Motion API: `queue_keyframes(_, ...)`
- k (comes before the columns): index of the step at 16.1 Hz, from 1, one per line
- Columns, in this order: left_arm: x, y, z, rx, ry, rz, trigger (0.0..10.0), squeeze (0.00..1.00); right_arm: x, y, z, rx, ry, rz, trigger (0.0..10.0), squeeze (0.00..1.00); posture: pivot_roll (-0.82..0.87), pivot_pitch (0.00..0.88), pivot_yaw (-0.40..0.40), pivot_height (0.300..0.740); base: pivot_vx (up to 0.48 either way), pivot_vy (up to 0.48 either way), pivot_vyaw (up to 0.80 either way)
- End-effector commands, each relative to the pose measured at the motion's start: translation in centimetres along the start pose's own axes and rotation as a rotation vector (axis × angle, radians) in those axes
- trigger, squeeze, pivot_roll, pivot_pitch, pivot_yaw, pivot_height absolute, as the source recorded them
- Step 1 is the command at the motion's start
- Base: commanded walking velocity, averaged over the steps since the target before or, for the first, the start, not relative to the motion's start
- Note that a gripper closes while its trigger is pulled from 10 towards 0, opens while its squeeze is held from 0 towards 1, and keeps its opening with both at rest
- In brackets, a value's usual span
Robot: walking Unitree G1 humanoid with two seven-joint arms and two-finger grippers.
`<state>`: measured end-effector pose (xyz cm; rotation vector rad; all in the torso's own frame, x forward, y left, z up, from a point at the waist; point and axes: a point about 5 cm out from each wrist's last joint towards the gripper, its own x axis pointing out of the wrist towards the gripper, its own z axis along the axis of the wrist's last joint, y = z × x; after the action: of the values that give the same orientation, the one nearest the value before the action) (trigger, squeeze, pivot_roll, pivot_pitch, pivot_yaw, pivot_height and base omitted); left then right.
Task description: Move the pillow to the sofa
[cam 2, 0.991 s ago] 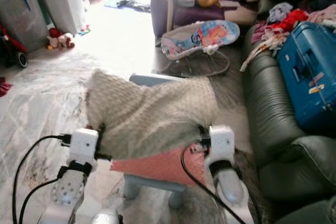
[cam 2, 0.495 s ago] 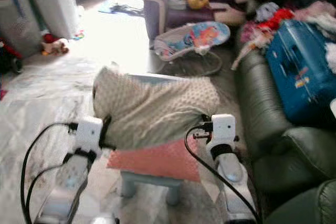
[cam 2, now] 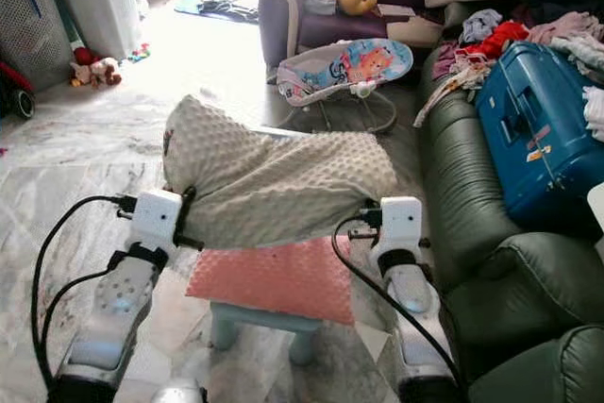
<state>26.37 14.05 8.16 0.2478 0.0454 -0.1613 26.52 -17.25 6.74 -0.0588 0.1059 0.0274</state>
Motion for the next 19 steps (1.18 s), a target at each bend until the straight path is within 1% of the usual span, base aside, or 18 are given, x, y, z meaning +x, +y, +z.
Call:
queue_keyframes(1,0.2,-0.1,0.6,-0.02,-0.019,-0.011,10.0,0.0,0.2,-0.5,0.9,0.0,-0.04,-0.024,10.0,0.0,0.03,0.0,-0.053,0.74,0.0,0.0,0.0)
queue_keyframes(2,-0.5,-0.7,0.6,-0.048,-0.01,-0.049,10.0,0.0,-0.4,-0.5,1.0,0.014,-0.037,-0.023,10.0,0.0,0.02,0.0,-0.042,0.74,0.0,0.0,0.0)
queue_keyframes(3,-1.1,-1.2,0.4,-0.051,-0.001,-0.073,10.0,0.0,-0.8,-0.6,0.9,0.036,-0.028,-0.041,10.0,0.0,0.02,0.0,-0.041,0.74,0.0,0.0,0.0)
queue_keyframes(4,-1.5,-1.4,0.4,-0.058,0.005,-0.091,10.0,0.0,-1.1,-0.8,0.9,0.054,-0.026,-0.057,10.0,0.0,0.02,0.0,-0.041,0.74,0.0,0.0,0.0)
queue_keyframes(5,-1.7,-1.5,0.4,-0.055,0.008,-0.095,10.0,0.0,-1.3,-0.9,0.9,0.053,-0.023,-0.063,10.0,0.0,0.02,0.0,-0.039,0.74,0.0,0.0,-0.52)
queue_keyframes(6,-2.2,-1.9,0.7,-0.012,-0.015,-0.126,10.0,0.0,-1.8,-1.0,1.0,0.074,-0.033,-0.077,10.0,0.0,0.03,0.0,-0.016,0.74,0.0,0.0,-0.8)
queue_keyframes(7,-2.5,-2.0,0.7,0.01,-0.024,-0.144,10.0,0.0,-2.1,-1.1,1.0,0.08,-0.05,-0.081,10.0,0.0,0.03,0.0,0.003,0.74,0.0,0.0,-0.58)
queue_keyframes(8,-2.7,-2.0,0.7,-0.014,-0.011,-0.149,10.0,0.0,-2.6,-1.6,0.7,0.075,-0.04,-0.125,10.0,0.0,0.02,0.0,0.013,0.74,0.0,0.0,0.0)
queue_keyframes(9,-2.7,-1.9,0.8,-0.035,-0.008,-0.16,10.0,0.0,-3.2,-1.8,0.4,0.083,-0.026,-0.145,10.0,0.0,0.01,0.0,0.017,0.74,0.0,0.0,0.0)
queue_keyframes(11,-2.6,-1.6,1.0,-0.045,-0.009,-0.144,10.0,0.0,-3.8,-1.5,0.5,0.052,-0.023,-0.112,10.0,0.0,0.01,0.0,0.018,0.74,0.0,0.0,0.0)
queue_keyframes(12,-2.6,-1.6,1.1,-0.045,-0.008,-0.133,10.0,0.0,-4.1,-1.5,0.3,0.043,-0.009,-0.1,10.0,0.0,0.0,0.0,-0.007,0.74,0.0,0.0,0.0)
queue_keyframes(13,-2.6,-1.7,1.3,-0.043,-0.012,-0.132,10.0,0.0,-4.0,-1.6,0.3,0.039,-0.001,-0.09,10.0,0.0,0.0,0.0,-0.018,0.74,0.0,0.0,0.0)
queue_keyframes(15,-2.4,-1.8,1.6,-0.058,-0.019,-0.13,10.0,0.0,-3.2,-1.6,0.9,0.021,-0.009,-0.057,10.0,0.0,0.01,0.0,-0.045,0.74,0.0,0.0,0.0)
queue_keyframes(16,-2.1,-1.8,1.9,-0.049,-0.041,-0.134,10.0,0.0,-2.6,-2.0,1.2,0.018,-0.018,-0.062,10.0,0.0,0.01,0.0,-0.051,0.74,0.0,0.0,0.0)
queue_keyframes(17,-2.0,-1.8,1.9,-0.051,-0.041,-0.133,10.0,0.0,-2.4,-2.2,1.3,0.014,-0.017,-0.068,10.0,0.0,0.01,0.0,-0.054,0.74,0.0,0.0,0.0)
queue_keyframes(18,-1.8,-1.6,2.0,-0.074,-0.032,-0.112,10.0,0.0,-2.3,-2.5,1.3,0.015,-0.015,-0.076,10.0,0.0,0.01,0.0,-0.057,0.74,0.0,0.0,0.0)
queue_keyframes(19,-1.8,-1.6,2.1,-0.073,-0.035,-0.116,10.0,0.0,-2.3,-2.4,1.3,0.01,-0.013,-0.062,10.0,0.0,0.01,0.0,-0.056,0.74,0.0,0.0,0.0)
